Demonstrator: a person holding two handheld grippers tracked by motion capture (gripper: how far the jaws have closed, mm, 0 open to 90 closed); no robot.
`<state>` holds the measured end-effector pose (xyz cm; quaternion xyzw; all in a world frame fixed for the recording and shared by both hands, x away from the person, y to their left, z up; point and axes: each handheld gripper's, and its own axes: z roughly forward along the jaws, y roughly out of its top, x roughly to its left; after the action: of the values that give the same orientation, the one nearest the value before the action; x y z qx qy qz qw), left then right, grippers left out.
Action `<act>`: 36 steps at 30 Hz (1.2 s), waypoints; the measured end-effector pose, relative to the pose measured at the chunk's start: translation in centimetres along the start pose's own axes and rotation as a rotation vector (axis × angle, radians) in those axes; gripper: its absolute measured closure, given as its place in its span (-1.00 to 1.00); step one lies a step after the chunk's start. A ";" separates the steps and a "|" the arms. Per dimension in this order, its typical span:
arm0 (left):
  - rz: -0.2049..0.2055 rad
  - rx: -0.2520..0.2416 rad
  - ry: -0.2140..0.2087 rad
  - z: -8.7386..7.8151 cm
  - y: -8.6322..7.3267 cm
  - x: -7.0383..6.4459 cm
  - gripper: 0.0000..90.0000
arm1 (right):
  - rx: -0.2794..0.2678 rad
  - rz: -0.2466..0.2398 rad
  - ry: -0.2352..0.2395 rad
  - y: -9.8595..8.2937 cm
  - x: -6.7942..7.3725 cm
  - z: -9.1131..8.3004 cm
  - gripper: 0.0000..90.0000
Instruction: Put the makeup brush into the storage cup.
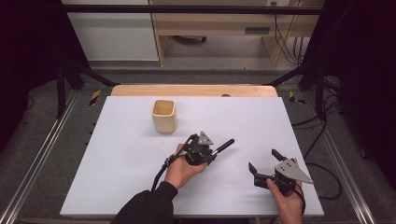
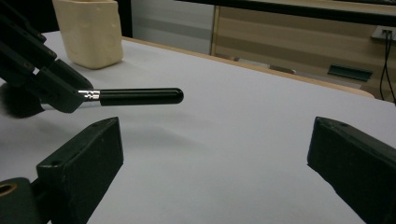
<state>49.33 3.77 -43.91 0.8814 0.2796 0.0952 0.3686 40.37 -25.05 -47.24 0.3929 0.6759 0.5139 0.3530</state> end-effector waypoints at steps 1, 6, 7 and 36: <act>-0.002 -0.009 0.001 -0.3 -0.1 0.1 0.57 | 0.002 -0.003 0.008 0.0 0.3 0.1 -0.92; 0.013 -0.020 0.000 -2.1 -0.4 0.8 0.57 | 0.074 -0.126 0.037 0.7 2.4 1.5 -0.92; 0.020 -0.014 -0.001 -2.6 -0.5 1.0 0.57 | 0.089 -0.156 0.043 1.0 2.9 1.7 -0.91; 0.032 -0.039 -0.015 -8.5 -2.7 2.9 0.57 | 0.171 -0.890 0.122 7.0 11.6 6.7 -0.73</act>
<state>47.37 12.04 -39.88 0.8791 0.2608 0.1000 0.3862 42.32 -10.70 -42.74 0.0607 0.8385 0.2769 0.4653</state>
